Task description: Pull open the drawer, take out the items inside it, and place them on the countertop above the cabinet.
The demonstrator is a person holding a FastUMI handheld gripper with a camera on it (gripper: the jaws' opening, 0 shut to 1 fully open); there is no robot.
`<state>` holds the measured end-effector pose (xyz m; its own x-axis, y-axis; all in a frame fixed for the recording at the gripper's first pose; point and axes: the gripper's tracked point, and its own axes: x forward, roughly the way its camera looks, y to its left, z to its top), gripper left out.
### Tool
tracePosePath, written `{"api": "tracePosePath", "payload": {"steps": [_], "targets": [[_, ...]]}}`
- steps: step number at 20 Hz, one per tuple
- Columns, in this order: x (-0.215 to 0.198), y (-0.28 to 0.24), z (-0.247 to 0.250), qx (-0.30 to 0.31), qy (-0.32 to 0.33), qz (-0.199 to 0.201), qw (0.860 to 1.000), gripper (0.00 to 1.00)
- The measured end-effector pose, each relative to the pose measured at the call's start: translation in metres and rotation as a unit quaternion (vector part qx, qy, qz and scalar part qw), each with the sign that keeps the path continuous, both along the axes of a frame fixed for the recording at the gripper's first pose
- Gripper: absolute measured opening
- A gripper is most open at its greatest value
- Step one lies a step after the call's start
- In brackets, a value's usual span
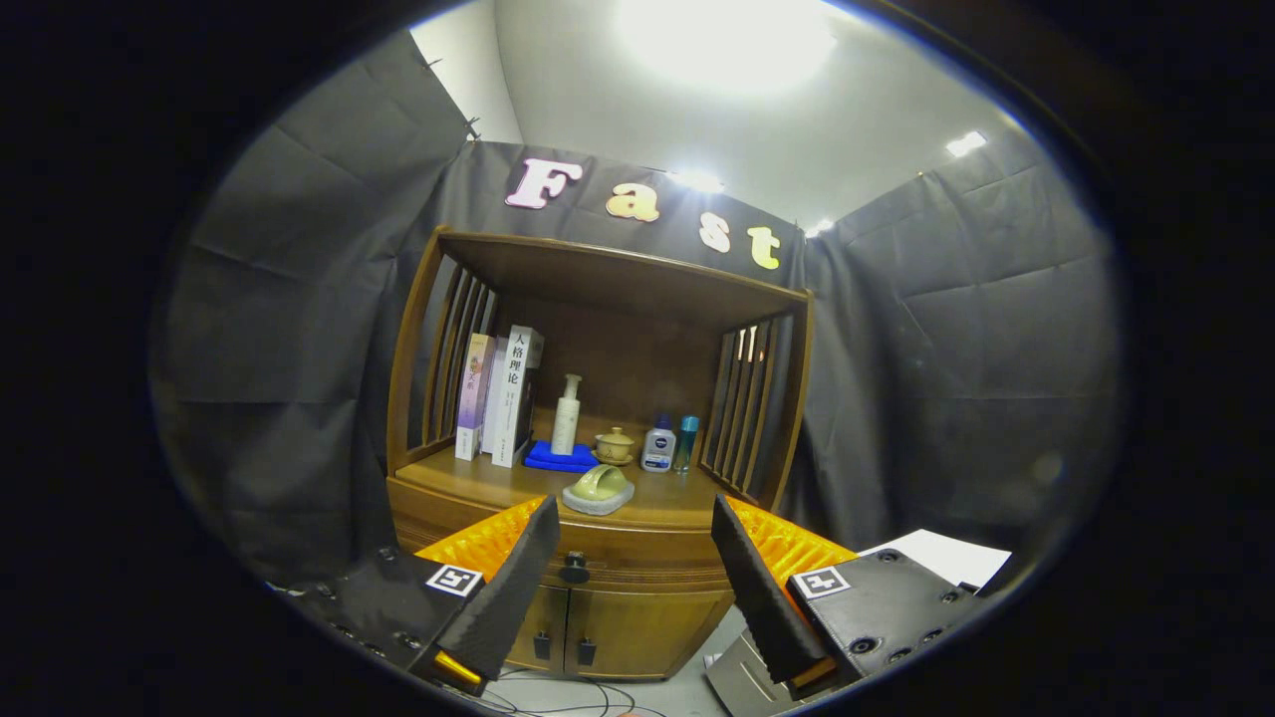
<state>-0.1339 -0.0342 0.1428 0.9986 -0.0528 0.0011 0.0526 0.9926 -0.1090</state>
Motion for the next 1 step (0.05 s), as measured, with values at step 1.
{"api": "tracePosePath", "payload": {"steps": [1], "targets": [[-0.0003, 0.0005, 0.0, 0.001, -0.001, -0.001, 1.0, 0.97]]}}
